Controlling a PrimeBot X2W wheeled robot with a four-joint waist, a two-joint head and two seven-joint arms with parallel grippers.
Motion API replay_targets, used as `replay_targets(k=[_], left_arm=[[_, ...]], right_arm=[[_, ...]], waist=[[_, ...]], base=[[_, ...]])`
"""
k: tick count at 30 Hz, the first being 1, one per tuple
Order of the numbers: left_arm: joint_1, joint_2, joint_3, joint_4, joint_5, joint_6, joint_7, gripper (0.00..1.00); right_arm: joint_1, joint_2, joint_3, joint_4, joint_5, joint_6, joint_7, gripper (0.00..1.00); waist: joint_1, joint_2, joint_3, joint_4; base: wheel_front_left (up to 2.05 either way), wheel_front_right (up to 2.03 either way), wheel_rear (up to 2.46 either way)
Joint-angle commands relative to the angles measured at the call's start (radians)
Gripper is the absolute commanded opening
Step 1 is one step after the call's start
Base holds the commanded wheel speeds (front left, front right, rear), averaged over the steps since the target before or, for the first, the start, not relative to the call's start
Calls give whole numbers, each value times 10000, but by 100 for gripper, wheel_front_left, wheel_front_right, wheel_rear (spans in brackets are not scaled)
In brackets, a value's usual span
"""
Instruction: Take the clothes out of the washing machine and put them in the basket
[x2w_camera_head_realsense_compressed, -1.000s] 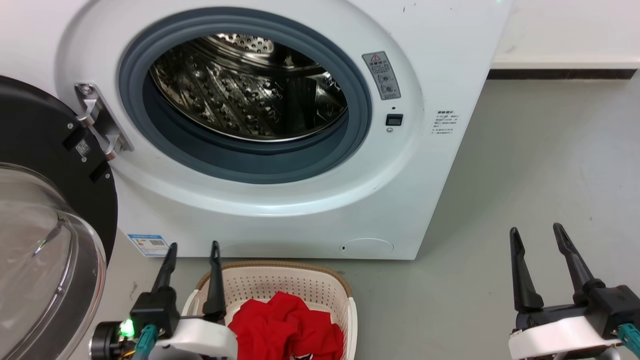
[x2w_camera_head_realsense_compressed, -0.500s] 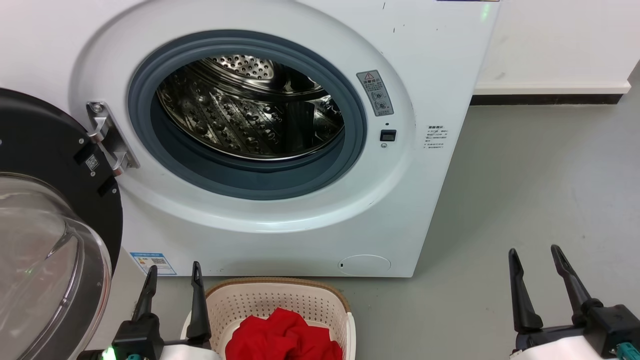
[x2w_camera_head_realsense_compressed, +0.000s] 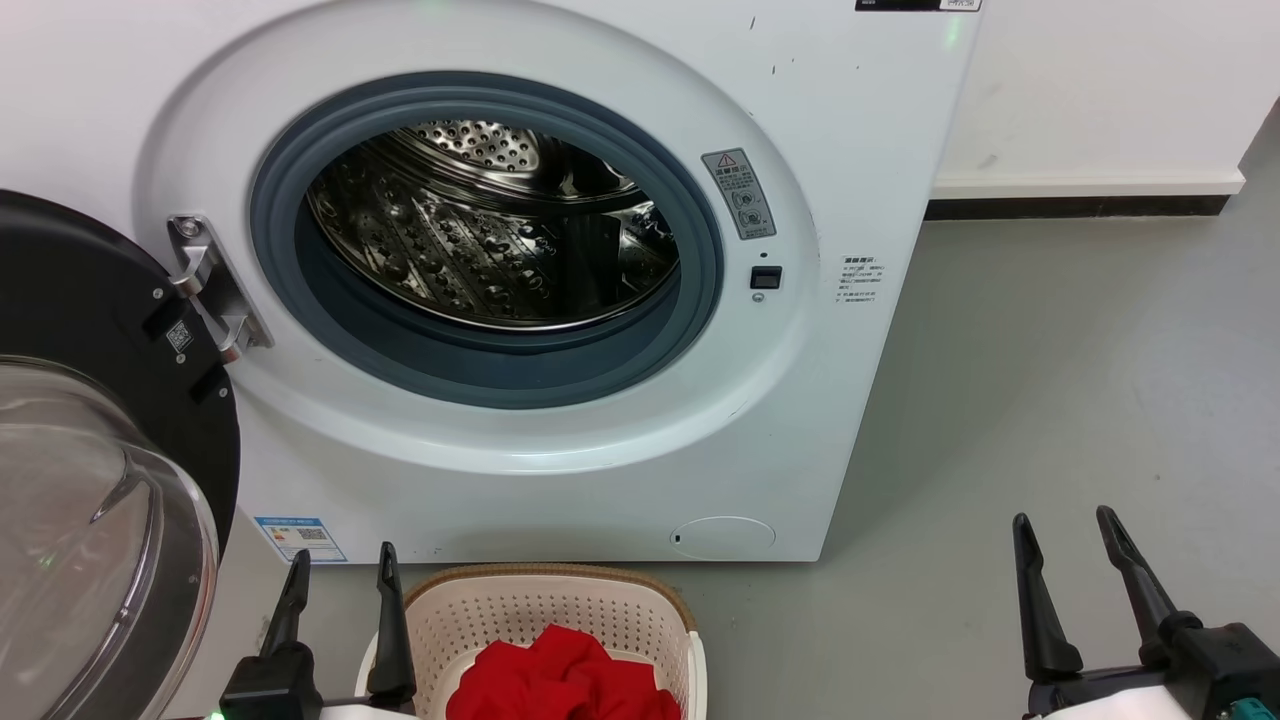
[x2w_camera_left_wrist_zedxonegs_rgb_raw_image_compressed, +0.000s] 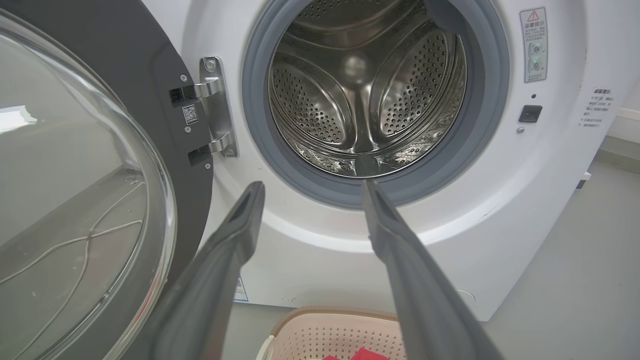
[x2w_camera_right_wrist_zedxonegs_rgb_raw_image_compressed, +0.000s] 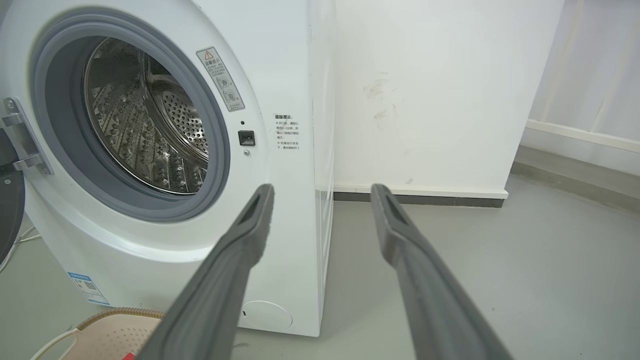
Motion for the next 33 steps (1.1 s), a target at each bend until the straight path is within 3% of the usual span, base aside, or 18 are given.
replay_targets(k=[1,18,19,23,33], left_arm=[[120,-23,27,14,56,-49,-26,100],[160,-31,14,70,58,-24,-26,100],[102,-8,13,59,45,-52,0,0],[177,-15,4,422,23,-56,45,0],[-211,-16,190,710,-2158,-321,603,0]], right_arm=[[135,2,12,8,27,-7,-23,100],[154,2,65,48,59,-7,-23,100],[39,0,52,37,27,0,0,0],[51,8,62,378,45,2,41,0],[-282,-119,124,669,2397,1,432,0]], waist=[[0,-1,-9,-6],[0,-1,-89,-39],[0,-1,-91,-40],[0,-1,-95,-41],[0,-1,-79,-18]], base=[[0,0,0],[0,0,0],[0,0,0],[0,0,0],[0,0,0]])
